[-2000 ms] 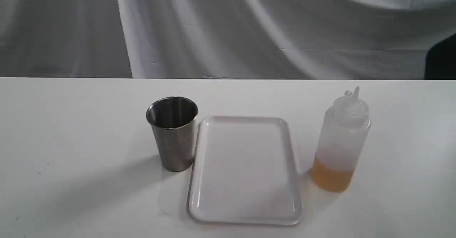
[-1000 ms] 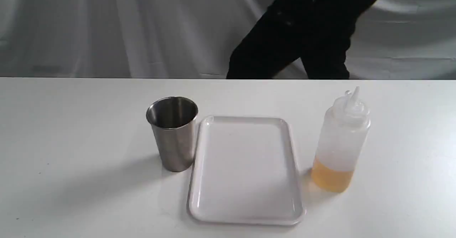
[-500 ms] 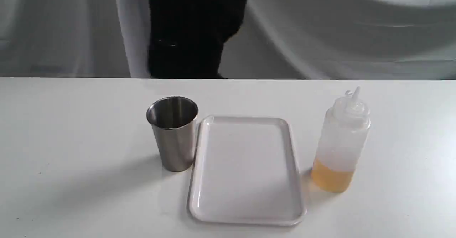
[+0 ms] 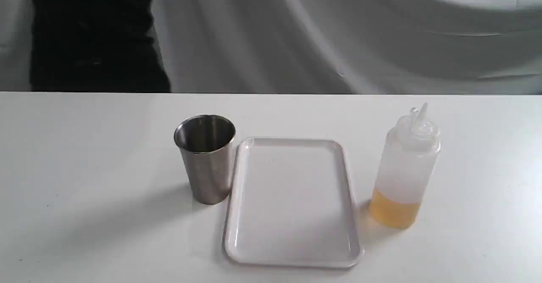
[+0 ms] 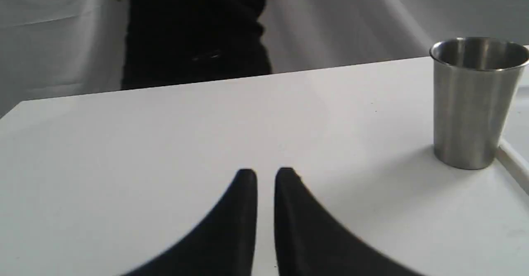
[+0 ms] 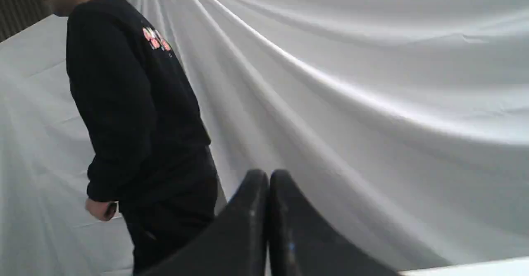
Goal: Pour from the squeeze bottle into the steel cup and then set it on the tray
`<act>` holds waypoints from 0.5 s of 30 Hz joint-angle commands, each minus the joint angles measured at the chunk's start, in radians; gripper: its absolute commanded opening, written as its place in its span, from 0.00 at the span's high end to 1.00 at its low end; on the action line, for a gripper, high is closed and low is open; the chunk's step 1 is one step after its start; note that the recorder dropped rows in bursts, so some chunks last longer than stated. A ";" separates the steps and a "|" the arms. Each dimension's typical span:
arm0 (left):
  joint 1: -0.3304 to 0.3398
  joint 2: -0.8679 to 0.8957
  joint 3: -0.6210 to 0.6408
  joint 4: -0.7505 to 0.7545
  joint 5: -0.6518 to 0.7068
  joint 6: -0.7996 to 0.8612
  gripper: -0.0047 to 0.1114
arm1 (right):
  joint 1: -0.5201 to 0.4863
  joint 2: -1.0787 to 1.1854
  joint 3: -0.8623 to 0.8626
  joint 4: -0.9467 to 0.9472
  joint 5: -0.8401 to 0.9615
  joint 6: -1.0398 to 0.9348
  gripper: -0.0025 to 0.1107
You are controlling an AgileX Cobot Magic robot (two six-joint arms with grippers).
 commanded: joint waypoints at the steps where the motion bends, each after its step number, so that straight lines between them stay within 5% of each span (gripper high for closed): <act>1: -0.004 -0.005 0.004 0.002 -0.007 -0.002 0.89 | 0.004 0.022 -0.082 0.071 0.052 -0.151 0.98; 15: -0.004 -0.005 0.004 0.002 -0.007 -0.002 0.89 | 0.004 0.314 -0.375 0.063 0.104 -0.297 0.98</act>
